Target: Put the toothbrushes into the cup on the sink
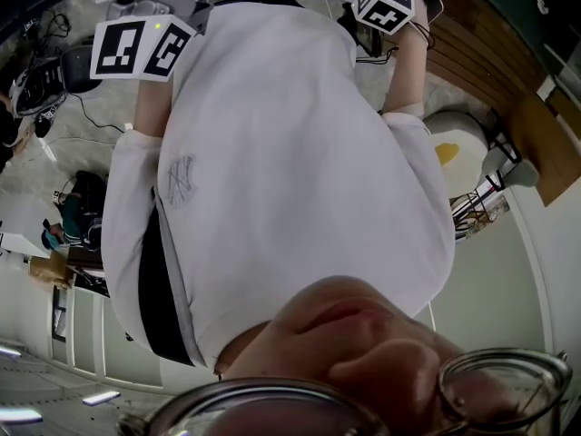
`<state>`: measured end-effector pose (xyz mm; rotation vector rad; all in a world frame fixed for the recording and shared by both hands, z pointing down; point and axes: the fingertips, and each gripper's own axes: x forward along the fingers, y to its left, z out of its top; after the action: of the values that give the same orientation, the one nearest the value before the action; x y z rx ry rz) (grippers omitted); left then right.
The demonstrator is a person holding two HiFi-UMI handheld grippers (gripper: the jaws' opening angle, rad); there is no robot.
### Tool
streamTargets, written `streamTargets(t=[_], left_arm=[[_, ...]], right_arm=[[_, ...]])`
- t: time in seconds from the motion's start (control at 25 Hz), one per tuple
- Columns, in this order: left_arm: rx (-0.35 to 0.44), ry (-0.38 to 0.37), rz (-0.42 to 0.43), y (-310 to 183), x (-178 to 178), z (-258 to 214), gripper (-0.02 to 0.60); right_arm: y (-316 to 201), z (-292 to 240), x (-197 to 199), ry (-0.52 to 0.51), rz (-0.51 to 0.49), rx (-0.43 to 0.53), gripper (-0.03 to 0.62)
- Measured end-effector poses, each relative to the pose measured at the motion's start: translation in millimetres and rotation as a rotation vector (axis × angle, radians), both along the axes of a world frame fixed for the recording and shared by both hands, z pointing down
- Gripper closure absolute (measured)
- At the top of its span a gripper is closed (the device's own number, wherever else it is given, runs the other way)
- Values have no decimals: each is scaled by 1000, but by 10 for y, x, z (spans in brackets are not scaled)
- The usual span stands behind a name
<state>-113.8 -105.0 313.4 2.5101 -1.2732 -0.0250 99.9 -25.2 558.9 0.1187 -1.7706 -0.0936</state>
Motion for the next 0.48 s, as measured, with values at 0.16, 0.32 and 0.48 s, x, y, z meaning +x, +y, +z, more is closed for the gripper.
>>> streamTargets(t=[0.16, 0.32, 0.48], left_arm=[[-9, 7, -33, -24, -115, 20, 580], [-5, 0, -62, -3, -150, -27, 580], [-3, 0, -81, -26, -200, -46, 580]], right_arm=[[-43, 158, -22, 47, -50, -26, 490], [-5, 239, 46, 77, -70, -64, 490], [23, 305, 86, 107, -82, -109, 490]])
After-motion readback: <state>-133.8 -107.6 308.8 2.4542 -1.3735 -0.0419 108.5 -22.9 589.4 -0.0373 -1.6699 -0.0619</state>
